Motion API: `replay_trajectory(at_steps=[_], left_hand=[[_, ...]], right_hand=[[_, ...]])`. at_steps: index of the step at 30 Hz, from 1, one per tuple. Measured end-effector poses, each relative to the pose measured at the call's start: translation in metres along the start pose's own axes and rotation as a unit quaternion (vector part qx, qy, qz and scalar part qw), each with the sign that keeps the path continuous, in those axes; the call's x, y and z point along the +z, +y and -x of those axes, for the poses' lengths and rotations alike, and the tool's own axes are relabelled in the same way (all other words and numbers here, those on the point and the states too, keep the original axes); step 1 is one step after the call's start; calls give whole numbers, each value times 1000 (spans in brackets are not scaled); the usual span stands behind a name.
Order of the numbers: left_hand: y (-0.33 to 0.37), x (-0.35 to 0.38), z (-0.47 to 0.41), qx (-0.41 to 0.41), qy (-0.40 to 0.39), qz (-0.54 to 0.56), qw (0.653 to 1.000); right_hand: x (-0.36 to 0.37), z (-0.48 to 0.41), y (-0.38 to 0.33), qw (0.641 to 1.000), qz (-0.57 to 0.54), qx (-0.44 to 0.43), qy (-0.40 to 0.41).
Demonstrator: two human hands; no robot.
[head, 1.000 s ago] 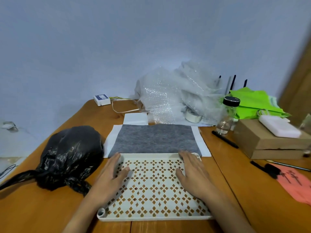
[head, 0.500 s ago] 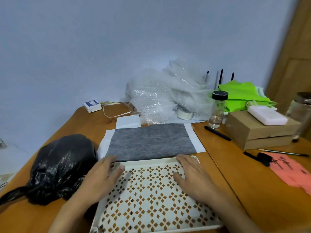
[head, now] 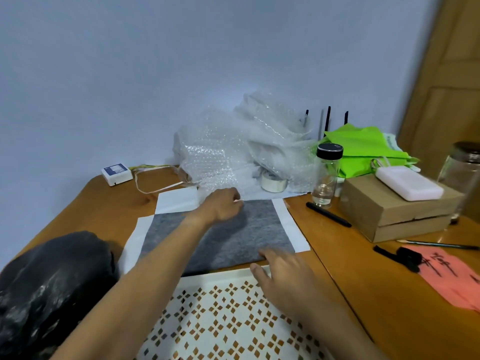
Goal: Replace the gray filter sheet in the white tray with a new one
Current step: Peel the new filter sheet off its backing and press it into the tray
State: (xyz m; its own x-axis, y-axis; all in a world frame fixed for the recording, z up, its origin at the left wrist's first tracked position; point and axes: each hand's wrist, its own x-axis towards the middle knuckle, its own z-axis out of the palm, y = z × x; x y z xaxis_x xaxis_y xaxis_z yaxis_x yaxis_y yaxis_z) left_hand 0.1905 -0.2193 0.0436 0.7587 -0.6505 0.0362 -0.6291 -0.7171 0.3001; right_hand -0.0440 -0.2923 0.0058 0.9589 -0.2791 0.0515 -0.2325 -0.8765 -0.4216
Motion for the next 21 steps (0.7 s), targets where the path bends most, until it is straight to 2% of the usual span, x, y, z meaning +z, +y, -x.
replay_trajectory(at_steps=[10,16,21], left_hand=[[3,27,-86,-24,-107,-63,992],[3,26,-101,-61,-155,-28,986],[-6,8,-104,-81,-194,81,974]], right_hand=[[7,1,0,996,80,-18,-39],[15,-6,8,998,37,8,-58],[8,-15,11,997,-27,8,-67]])
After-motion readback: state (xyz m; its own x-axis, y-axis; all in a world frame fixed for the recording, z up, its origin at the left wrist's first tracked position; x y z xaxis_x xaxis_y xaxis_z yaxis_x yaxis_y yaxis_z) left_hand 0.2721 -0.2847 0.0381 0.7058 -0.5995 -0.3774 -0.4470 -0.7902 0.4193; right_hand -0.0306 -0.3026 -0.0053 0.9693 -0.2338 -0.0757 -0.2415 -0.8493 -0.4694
